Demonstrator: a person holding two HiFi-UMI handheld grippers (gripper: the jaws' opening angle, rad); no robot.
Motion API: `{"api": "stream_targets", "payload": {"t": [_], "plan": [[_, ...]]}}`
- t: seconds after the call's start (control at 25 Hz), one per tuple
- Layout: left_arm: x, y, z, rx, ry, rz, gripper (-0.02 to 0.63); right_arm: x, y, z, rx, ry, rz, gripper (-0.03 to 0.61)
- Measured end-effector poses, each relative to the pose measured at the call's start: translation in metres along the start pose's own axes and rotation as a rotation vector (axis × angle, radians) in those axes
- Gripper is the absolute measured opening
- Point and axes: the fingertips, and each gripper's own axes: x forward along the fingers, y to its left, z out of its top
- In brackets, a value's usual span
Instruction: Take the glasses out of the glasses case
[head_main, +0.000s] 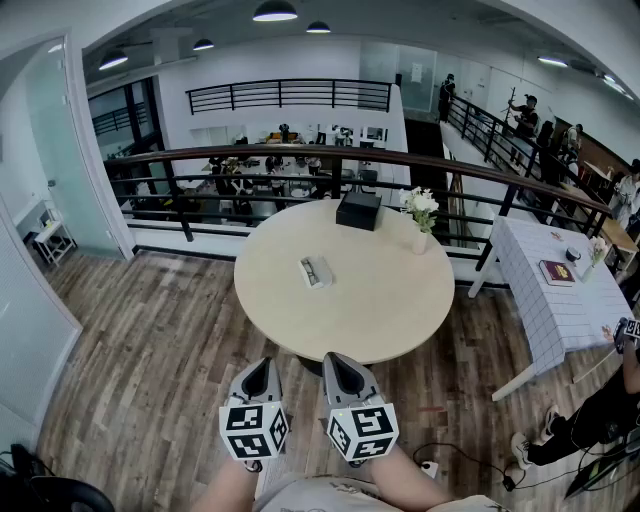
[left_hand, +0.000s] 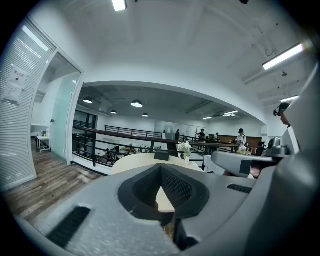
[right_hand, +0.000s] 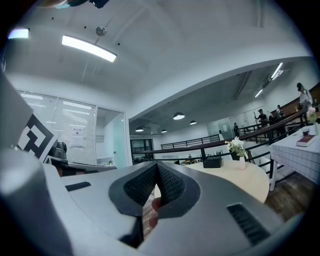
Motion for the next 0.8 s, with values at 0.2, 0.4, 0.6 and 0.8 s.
{"api": "stream_targets", "payload": {"t": [0.2,0.4,0.6,0.8], "plan": [[-0.001,0.006,0.001,-0.004,-0.001,0.000,0.006,0.004,0.006,0.001,0.000,-0.003,-0.001,0.011],[-0.006,0.016,-0.001,-0.013,0.004,-0.004,0.006,0.005,0.015,0.003,0.044,-0.023,0.001,0.011],[-0.012,0.029,-0.005,-0.023,0.012,-0.021,0.005,0.009,0.034,0.001,0.031,-0.022,-0.001,0.011],[-0.019,0.046,-0.010,-0.039,0.015,-0.042,0.006,0.013,0.055,-0.007,0.016,-0.020,-0.022,0.011]]}}
